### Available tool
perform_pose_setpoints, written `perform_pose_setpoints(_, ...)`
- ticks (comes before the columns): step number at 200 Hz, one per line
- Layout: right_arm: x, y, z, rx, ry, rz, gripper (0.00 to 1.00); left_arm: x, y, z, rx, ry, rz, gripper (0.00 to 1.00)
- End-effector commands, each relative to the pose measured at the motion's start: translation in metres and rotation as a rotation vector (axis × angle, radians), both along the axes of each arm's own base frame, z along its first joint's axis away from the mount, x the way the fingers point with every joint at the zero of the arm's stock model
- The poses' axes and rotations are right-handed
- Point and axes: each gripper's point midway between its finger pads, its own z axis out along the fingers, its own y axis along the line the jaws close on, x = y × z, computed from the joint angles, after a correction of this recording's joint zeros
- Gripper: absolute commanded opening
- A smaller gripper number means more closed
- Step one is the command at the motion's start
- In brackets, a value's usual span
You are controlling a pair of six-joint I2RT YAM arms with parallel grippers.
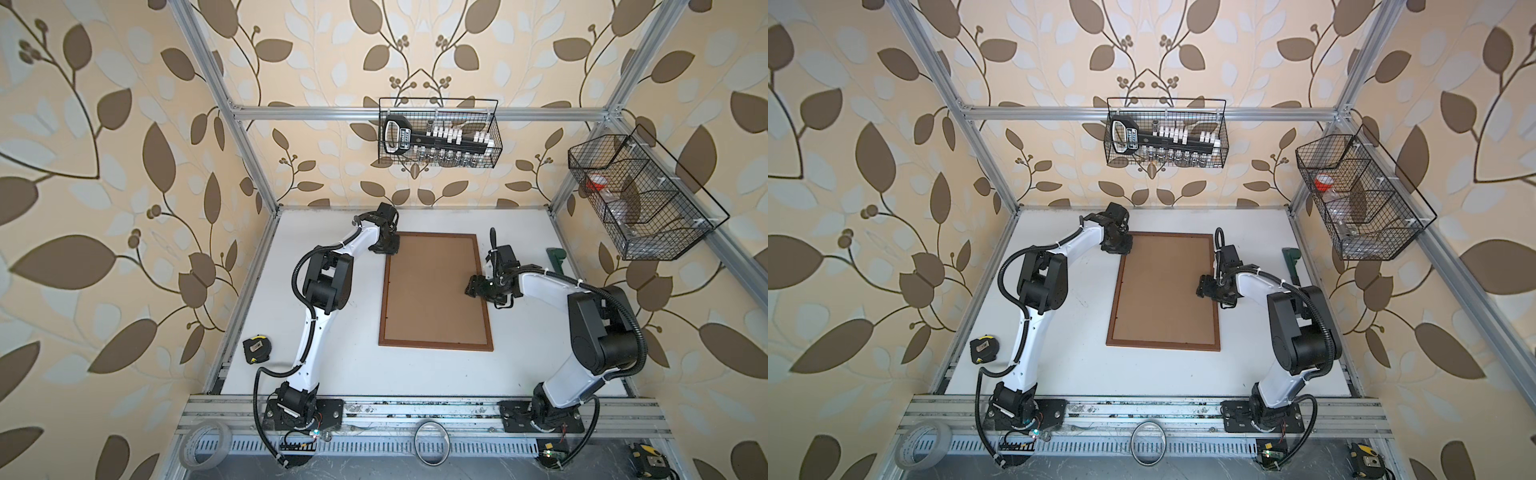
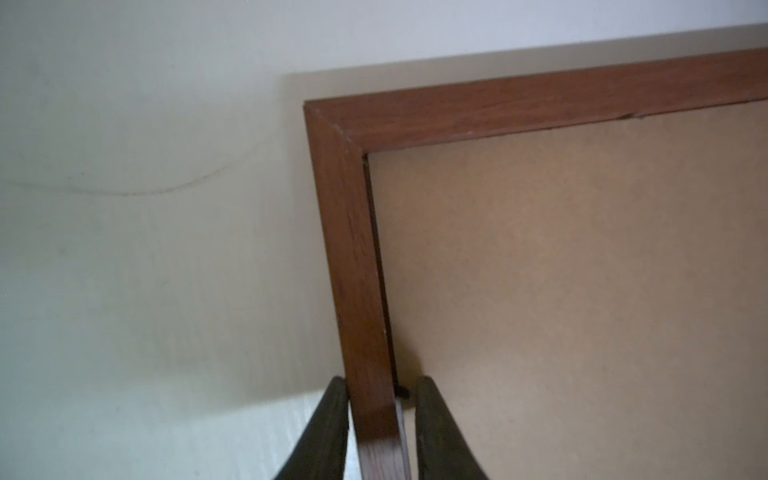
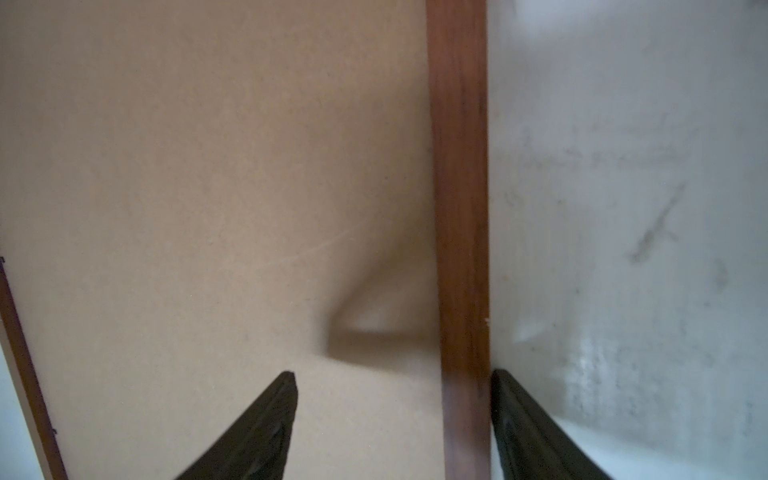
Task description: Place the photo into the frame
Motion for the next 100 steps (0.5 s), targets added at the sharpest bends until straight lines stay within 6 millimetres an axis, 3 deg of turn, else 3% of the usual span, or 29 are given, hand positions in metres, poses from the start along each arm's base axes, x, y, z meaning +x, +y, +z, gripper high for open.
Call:
perform_pose_setpoints(1,-0.002,-0.003,0.002,-0.030,0.031,0.008,0.74,-0.035,-0.009,-0.039,-0.008,0.169,-0.008,0.38)
perform_pose_setpoints(25,0.010,-0.003,0.015,-0.031,-0.004,-0.013,0.74,-0.011,-0.023,0.028,-0.087,0.024,-0.012,0.58)
perform_pose_setpoints(51,0.025,-0.017,0.027,-0.092,-0.063,-0.090,0.76,-0.004,-0.015,0.083,-0.107,-0.100,0.014,0.70)
perform_pose_setpoints(81,0.036,-0.032,0.042,-0.110,-0.110,-0.137,0.76,-0.019,0.026,0.111,-0.044,-0.201,0.144,0.85)
perform_pose_setpoints(100,0.035,-0.040,0.042,-0.128,-0.094,-0.126,0.76,-0.040,0.043,0.117,-0.033,-0.241,0.204,0.93)
